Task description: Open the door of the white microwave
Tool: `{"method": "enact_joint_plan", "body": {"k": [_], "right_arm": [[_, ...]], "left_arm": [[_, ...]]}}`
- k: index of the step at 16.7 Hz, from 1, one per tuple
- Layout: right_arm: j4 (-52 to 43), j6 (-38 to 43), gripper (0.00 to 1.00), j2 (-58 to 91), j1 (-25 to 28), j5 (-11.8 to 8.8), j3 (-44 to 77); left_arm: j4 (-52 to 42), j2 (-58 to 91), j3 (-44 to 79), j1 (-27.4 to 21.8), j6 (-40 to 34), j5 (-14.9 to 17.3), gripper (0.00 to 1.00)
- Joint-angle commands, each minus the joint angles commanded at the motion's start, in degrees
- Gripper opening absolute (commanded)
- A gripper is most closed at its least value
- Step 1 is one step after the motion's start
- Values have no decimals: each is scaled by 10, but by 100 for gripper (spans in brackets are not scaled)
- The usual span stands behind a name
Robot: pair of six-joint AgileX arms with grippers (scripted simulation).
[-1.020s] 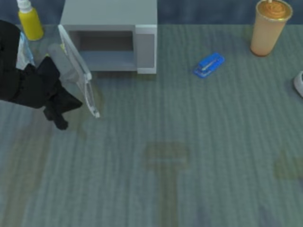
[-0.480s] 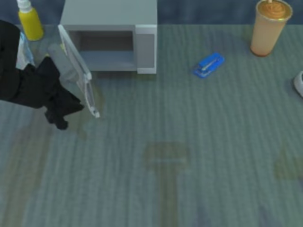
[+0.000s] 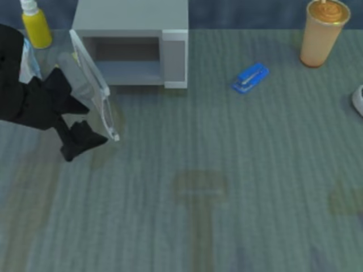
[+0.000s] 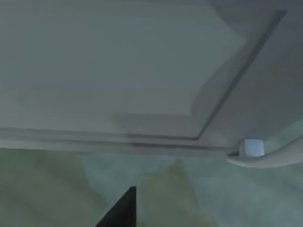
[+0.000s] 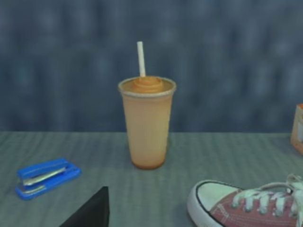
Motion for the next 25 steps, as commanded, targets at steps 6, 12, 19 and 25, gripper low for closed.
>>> {"method": "enact_joint_plan", "body": {"k": [6,12,19,25], "right_arm": [[0,0,100,0,0,0,0],[0,0,100,0,0,0,0],[0,0,100,0,0,0,0],[0,0,100,0,0,0,0]], "left_arm": [[0,0,0,0,0,0,100],[-44,-66,-17,3,-4,-4,100],[-107,-151,-39,5,-9,-4,100],[-138,-123,-2,-7,-46,-21,100]]}}
